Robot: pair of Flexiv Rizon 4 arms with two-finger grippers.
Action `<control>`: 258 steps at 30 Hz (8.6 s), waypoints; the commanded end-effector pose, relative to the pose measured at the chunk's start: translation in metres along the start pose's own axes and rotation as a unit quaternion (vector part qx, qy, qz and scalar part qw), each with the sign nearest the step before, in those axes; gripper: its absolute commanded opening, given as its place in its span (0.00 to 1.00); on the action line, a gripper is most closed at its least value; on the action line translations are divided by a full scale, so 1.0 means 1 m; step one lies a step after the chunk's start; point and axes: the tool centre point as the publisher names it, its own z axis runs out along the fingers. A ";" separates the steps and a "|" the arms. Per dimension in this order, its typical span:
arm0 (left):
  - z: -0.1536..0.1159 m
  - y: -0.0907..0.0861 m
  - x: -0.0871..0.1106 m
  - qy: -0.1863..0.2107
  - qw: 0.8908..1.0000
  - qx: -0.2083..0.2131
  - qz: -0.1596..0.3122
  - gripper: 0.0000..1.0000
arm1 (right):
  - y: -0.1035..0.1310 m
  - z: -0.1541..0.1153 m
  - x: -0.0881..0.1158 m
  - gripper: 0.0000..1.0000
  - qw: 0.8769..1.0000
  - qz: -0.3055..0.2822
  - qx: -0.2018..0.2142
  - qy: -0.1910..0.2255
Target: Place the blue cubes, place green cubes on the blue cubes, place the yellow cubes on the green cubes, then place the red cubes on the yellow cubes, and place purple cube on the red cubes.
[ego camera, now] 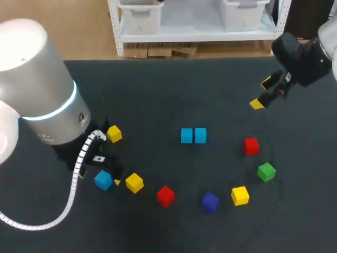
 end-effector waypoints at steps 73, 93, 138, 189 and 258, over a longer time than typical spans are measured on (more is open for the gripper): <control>-0.028 -0.029 -0.123 0.083 0.883 -0.051 0.458 0.00 | 0.000 0.000 0.000 1.00 1.000 0.000 -0.001 -0.001; 0.010 -0.060 -0.177 0.075 0.828 -0.018 0.556 0.00 | 0.000 0.000 0.000 1.00 1.000 0.000 -0.001 -0.001; 0.059 -0.085 -0.199 0.157 0.786 0.027 0.597 0.00 | 0.000 0.000 0.000 1.00 1.000 0.000 -0.001 -0.001; 0.072 -0.080 -0.205 0.166 0.800 0.012 0.576 1.00 | 0.000 0.000 0.000 1.00 1.000 0.000 -0.001 -0.001; 0.035 -0.065 -0.204 0.130 0.862 0.047 0.488 1.00 | 0.000 0.000 0.000 1.00 1.000 0.000 -0.001 -0.001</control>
